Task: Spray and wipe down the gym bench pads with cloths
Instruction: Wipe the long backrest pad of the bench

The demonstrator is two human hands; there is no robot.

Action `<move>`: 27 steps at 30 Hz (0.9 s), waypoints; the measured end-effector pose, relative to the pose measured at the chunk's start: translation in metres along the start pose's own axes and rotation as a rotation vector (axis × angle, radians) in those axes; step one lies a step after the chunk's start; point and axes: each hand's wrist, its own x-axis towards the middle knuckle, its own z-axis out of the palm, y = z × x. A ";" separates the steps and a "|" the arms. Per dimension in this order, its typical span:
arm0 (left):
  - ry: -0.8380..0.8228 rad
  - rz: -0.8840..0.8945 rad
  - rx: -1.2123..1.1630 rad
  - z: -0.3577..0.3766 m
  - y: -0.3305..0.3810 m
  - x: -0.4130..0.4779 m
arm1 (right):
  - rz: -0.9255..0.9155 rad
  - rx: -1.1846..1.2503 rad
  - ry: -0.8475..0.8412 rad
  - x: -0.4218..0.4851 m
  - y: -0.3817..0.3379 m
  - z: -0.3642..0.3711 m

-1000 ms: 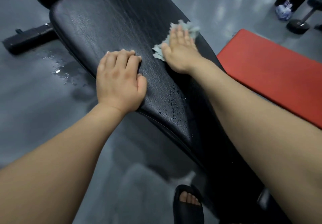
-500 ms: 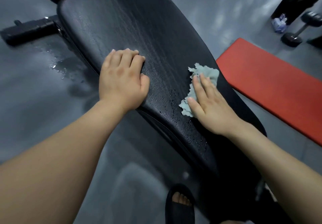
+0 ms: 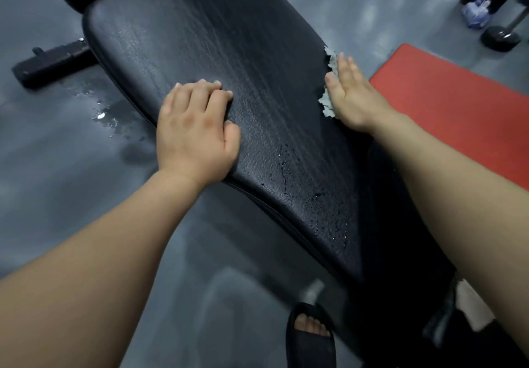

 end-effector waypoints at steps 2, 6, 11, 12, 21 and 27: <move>0.000 0.000 0.002 0.000 0.000 0.000 | 0.026 -0.013 -0.004 -0.025 0.015 0.002; 0.000 -0.016 -0.001 0.000 0.002 0.001 | 0.071 -0.085 -0.003 -0.075 0.042 0.009; 0.012 -0.032 0.013 0.001 0.006 0.001 | 0.045 -0.145 0.041 -0.088 0.043 0.013; 0.016 -0.027 0.024 0.001 0.006 0.001 | 0.033 -0.137 0.044 -0.086 0.039 0.015; 0.025 -0.021 0.028 0.003 0.007 0.000 | -0.199 -0.137 0.031 -0.093 -0.036 0.036; 0.062 -0.018 -0.069 0.002 0.001 -0.003 | -0.550 -0.231 -0.021 -0.142 -0.096 0.065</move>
